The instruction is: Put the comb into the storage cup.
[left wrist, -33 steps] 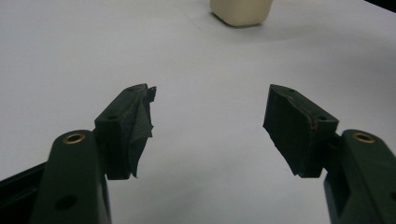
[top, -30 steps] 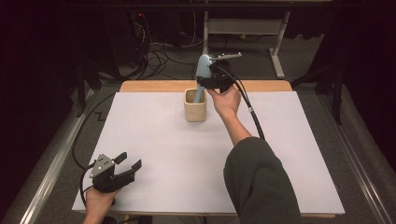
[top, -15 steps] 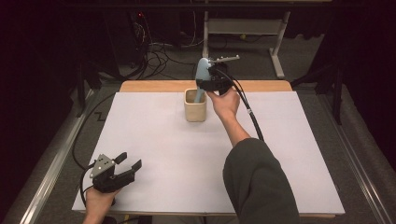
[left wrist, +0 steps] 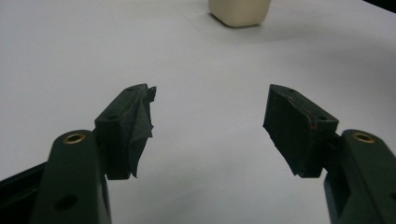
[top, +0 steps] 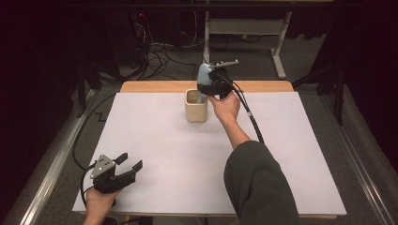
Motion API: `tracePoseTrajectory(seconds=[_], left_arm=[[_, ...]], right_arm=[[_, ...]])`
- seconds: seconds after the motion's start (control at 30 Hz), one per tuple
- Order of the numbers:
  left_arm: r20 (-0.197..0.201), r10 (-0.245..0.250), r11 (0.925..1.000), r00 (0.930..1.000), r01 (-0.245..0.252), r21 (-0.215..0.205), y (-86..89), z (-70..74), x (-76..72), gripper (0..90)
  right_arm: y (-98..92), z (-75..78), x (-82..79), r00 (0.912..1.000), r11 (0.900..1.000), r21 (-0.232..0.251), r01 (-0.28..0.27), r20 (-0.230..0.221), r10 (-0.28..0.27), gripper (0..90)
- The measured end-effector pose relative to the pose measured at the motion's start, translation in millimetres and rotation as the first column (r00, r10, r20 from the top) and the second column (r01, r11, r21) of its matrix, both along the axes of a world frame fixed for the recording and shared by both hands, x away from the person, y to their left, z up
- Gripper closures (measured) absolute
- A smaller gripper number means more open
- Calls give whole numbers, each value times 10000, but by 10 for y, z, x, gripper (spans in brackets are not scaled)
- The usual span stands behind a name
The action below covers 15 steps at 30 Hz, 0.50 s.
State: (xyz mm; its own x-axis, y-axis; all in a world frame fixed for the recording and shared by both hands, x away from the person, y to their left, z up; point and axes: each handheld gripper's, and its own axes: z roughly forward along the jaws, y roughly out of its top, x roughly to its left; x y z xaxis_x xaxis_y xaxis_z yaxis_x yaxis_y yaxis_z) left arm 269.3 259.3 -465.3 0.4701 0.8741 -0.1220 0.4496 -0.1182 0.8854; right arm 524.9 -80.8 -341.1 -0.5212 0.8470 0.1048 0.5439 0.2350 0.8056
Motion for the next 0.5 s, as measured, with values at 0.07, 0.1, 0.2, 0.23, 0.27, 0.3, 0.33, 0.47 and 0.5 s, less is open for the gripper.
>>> tracePoseTrajectory(seconds=[0.07, 0.1, 0.2, 0.23, 0.27, 0.3, 0.33, 0.47, 0.5], left_arm=[[7, -1, 10000, 10000, 1, -18, -2, 0, 0, 327], [2, -10, 10000, 10000, 10, -5, -1, 0, -1, 327], [1, -17, 10000, 10000, 17, -8, 0, 0, -1, 327], [3, -23, 10000, 10000, 23, -11, 0, 1, -1, 327], [17, -21, 10000, 10000, 21, -40, -2, 1, -2, 327], [34, -26, 10000, 10000, 27, -55, -2, 3, -4, 327], [30, -34, 9999, 10000, 35, -95, -2, 4, -7, 327], [-29, -60, 9999, 10000, 60, -133, -5, 0, 0, 327], [-22, -65, 9999, 10000, 65, -99, -6, -1, 0, 327]], right_arm=[[8, -16, 3, 10000, 10000, -2, -13, -32, 13, 515], [12, -23, 5, 10000, 10000, -14, -34, -48, 33, 515], [29, -43, 5, 9999, 10000, -62, -52, -91, 51, 514], [33, -48, 4, 9999, 9999, -86, -52, -109, 51, 513], [36, -52, 2, 9999, 9999, -98, -57, -112, 56, 512], [37, -58, 1, 9999, 9999, -115, -61, -128, 60, 512], [39, -64, 3, 9999, 9999, -137, -68, -147, 66, 510], [40, -84, 8, 9997, 9998, -157, -122, -211, 119, 506], [40, -86, 8, 9997, 9999, -127, -101, -220, 98, 505]])
